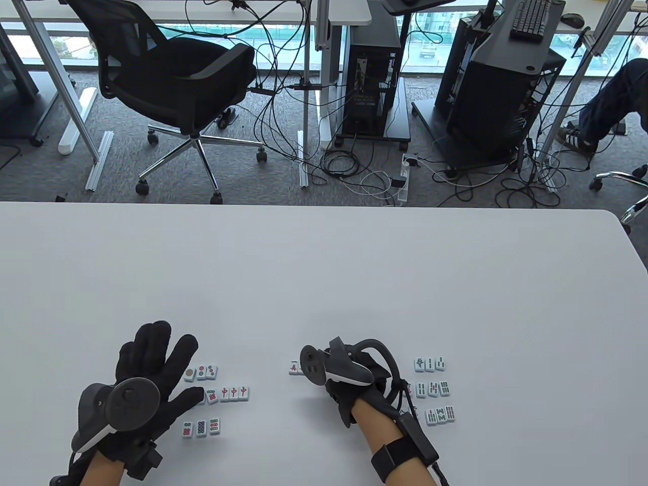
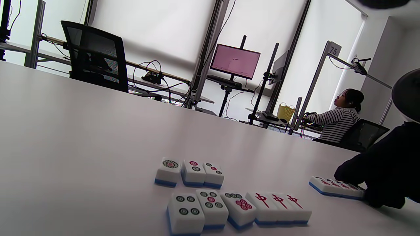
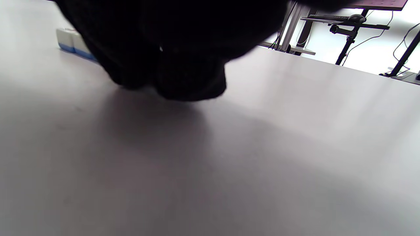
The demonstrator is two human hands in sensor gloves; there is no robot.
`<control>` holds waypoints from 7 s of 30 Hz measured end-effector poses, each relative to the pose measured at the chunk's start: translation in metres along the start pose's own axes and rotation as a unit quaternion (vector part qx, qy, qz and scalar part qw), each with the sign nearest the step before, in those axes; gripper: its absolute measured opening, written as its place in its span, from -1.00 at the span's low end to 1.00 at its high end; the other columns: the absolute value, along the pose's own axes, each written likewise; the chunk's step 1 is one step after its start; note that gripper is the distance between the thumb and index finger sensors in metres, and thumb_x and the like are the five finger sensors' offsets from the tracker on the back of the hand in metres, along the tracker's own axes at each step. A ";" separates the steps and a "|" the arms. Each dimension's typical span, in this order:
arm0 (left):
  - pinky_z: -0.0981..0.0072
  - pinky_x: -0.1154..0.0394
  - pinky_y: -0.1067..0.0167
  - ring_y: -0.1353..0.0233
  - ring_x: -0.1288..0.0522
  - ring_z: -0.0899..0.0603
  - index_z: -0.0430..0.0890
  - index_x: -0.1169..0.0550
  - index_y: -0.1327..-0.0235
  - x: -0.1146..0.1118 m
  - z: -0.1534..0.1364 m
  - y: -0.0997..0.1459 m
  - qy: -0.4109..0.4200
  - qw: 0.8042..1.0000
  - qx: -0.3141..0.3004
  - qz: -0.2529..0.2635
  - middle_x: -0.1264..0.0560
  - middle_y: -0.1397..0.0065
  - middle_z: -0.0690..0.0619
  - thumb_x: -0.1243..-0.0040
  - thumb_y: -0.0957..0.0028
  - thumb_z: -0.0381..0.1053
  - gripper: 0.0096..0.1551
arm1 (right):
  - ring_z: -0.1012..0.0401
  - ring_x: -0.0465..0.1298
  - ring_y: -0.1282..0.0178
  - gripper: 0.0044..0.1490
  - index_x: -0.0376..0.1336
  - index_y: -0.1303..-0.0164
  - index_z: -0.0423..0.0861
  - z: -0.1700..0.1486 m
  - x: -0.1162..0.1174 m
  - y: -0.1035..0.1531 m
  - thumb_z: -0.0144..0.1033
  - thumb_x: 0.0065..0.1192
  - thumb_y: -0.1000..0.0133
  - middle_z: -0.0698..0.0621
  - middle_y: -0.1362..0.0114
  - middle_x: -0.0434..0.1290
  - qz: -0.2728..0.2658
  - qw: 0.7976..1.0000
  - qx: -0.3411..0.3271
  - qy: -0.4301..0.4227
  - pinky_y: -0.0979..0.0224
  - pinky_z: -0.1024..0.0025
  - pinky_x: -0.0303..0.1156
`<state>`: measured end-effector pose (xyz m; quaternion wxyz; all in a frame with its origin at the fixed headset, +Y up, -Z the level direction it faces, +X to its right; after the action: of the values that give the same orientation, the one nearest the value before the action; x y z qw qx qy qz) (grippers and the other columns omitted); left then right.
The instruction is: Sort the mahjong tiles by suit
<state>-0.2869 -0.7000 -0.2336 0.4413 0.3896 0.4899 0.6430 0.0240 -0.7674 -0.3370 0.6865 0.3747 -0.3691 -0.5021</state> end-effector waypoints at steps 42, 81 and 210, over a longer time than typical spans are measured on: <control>-0.23 0.31 -0.58 -0.73 0.41 -0.11 0.32 0.02 -0.56 -0.004 0.000 -0.001 -0.002 1.000 0.005 -0.013 0.44 -0.65 0.22 0.08 0.17 0.58 0.01 | 0.31 0.51 0.59 -0.28 0.33 -0.29 -0.27 -0.064 0.009 0.043 -0.19 0.43 0.02 0.02 0.26 0.62 0.035 0.998 0.056 -0.008 0.51 0.45 0.51; -0.23 0.30 -0.58 -0.73 0.41 -0.11 0.31 0.02 -0.57 -0.006 -0.001 0.000 0.000 1.000 0.002 -0.017 0.44 -0.65 0.22 0.08 0.17 0.58 0.01 | 0.30 0.51 0.56 -0.20 0.28 -0.41 -0.20 -0.071 0.014 0.100 -0.11 0.41 0.00 0.01 0.21 0.63 0.109 0.992 0.064 -0.015 0.49 0.46 0.51; -0.23 0.30 -0.58 -0.73 0.40 -0.11 0.31 0.00 -0.56 -0.011 -0.001 -0.002 0.005 0.999 0.006 -0.037 0.43 -0.64 0.22 0.07 0.17 0.57 0.01 | 0.33 0.50 0.62 -0.25 0.31 -0.30 -0.28 -0.079 0.032 0.107 -0.19 0.43 0.03 0.03 0.29 0.62 0.081 0.991 0.069 0.080 0.54 0.47 0.50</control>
<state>-0.2841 -0.7101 -0.2365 0.4602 0.3702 0.5103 0.6251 0.1449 -0.7638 -0.2737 0.7248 0.4287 -0.3760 -0.3866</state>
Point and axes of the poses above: the tracker on the back of each hand, its own z axis roughly to the thumb side, its own y axis roughly from the fingertips to the wrist, x = y × z, the point moved 1 cm from there along -y, roughly from the wrist to the fingertips
